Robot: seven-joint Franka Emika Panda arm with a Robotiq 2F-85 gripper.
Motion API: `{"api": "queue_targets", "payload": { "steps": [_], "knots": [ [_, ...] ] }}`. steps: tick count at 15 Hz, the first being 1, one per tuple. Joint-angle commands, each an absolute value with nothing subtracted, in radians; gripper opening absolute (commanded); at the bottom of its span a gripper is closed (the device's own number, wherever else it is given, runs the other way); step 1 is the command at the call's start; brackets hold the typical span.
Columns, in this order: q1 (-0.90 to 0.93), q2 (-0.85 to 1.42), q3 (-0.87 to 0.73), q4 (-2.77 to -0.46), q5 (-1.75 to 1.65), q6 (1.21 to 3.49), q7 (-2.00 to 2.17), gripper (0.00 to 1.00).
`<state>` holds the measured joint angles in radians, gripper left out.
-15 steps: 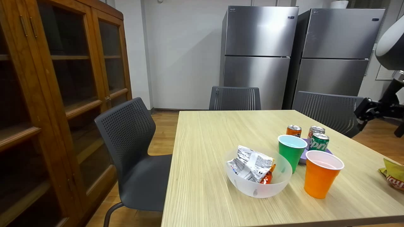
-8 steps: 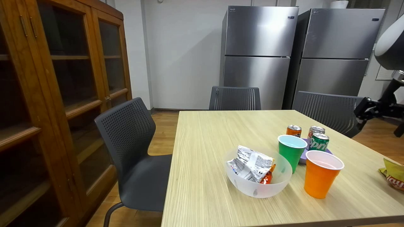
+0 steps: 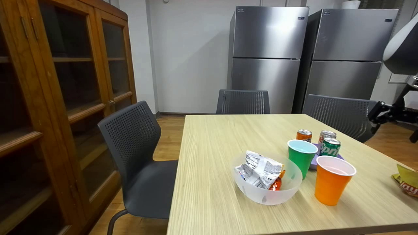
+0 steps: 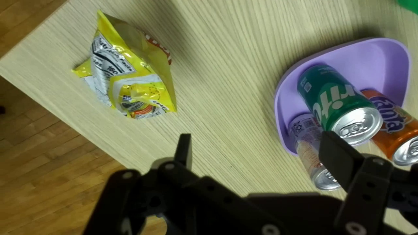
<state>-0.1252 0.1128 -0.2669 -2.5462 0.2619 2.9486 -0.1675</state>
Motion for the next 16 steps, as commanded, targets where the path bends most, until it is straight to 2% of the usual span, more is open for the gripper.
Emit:
{"api": "queue_targets", "payload": {
  "steps": [1, 16],
  "knots": [
    [-0.153, 0.189, -0.275, -2.47, 0.309, 2.939, -0.166, 1.0],
    [-0.292, 0.289, -0.289, -2.413, 0.356, 2.877, -0.208, 1.0]
  ]
}}
